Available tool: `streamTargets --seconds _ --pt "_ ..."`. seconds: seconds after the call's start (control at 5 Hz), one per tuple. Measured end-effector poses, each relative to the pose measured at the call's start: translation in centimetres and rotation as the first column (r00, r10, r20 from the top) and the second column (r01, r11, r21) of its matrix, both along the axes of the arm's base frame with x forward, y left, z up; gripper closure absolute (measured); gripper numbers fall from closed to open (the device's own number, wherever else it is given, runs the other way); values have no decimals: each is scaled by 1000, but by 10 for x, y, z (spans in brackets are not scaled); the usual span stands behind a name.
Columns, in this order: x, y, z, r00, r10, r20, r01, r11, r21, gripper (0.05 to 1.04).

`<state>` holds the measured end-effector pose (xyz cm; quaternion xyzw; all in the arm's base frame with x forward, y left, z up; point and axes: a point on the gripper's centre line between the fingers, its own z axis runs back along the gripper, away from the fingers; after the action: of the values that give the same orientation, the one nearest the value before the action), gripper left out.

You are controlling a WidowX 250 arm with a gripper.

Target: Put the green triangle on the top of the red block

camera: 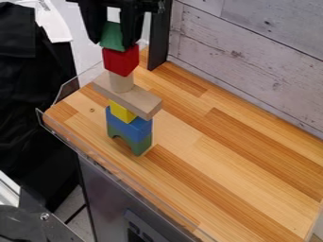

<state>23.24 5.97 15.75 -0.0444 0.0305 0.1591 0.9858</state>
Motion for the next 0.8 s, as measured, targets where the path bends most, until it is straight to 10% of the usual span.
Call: streamTargets --seconds 0.2,0.4,0.8 --pt "1 1 -5 1000 5 -21 -5 1000 -1 461" --pt "2 -1 -8 999 8 -38 -8 1000 3 161" --pt "2 -2 9 999 40 -2 -40 999 18 84"
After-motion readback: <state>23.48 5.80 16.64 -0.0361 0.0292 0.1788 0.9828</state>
